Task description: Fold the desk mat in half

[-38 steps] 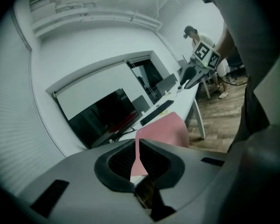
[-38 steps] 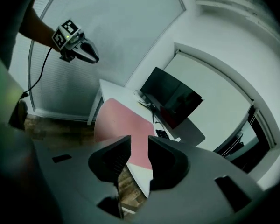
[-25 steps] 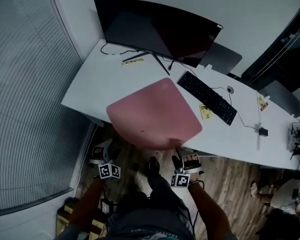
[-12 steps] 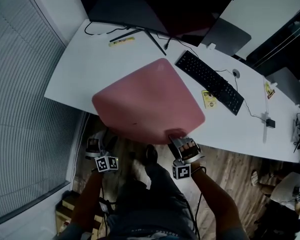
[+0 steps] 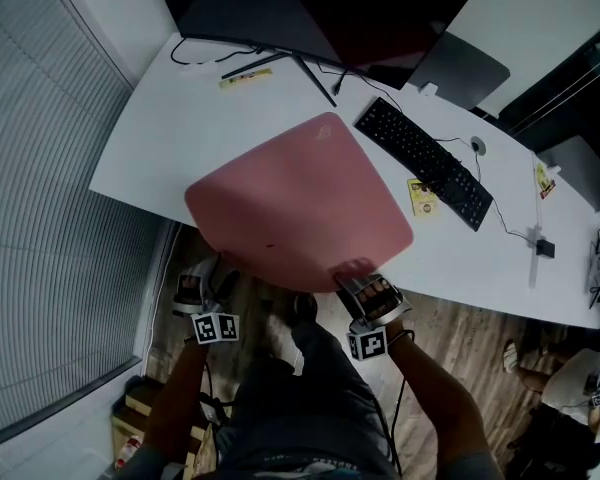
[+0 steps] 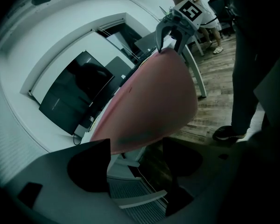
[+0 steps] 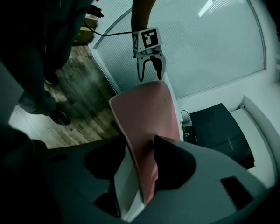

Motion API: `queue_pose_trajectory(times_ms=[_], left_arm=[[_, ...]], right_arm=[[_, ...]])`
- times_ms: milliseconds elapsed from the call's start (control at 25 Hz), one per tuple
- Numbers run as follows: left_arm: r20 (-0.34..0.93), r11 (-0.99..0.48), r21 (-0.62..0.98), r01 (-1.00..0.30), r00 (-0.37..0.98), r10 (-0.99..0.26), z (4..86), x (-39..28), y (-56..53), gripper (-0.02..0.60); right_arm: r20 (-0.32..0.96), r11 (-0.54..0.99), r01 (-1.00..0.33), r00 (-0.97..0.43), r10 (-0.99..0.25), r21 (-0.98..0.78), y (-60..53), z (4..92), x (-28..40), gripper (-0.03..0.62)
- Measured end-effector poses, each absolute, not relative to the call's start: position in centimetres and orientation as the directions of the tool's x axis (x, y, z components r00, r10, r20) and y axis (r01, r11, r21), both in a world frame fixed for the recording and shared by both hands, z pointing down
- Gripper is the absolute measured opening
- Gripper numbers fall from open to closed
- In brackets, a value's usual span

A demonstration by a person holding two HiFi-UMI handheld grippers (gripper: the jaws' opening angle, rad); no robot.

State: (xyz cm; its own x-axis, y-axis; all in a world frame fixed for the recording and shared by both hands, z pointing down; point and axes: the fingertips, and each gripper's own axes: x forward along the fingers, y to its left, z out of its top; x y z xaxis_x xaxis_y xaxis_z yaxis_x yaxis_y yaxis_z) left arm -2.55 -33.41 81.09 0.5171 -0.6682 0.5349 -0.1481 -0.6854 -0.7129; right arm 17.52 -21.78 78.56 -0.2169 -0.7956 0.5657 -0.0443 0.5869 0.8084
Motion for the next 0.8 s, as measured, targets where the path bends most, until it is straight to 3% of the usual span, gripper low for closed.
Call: queue_pose_trajectory(times_ms=[80,320,800], left_arm=[[0.532,-0.684,-0.716,-0.14,0.525,-0.665,80.5,-2.4,-33.2,0.351],[0.517,-0.671,-0.733,-0.113,0.549,-0.657,78.0,-1.7,-32.7,0.351],[0.477,-0.645,-0.758,-0.095,0.593,-0.649,71.5,-0.3,-32.8,0.345]], right_arm=[[0.567,0.598,-0.07,-0.249,-0.785,0.798,-21.2,77.9,17.2,0.162],[0.512,0.564,-0.19,-0.264,-0.818,0.803,-21.3,74.7,17.6,0.051],[0.433,0.492,-0.424,-0.232,-0.871,0.761,-25.9,67.5,20.1,0.04]])
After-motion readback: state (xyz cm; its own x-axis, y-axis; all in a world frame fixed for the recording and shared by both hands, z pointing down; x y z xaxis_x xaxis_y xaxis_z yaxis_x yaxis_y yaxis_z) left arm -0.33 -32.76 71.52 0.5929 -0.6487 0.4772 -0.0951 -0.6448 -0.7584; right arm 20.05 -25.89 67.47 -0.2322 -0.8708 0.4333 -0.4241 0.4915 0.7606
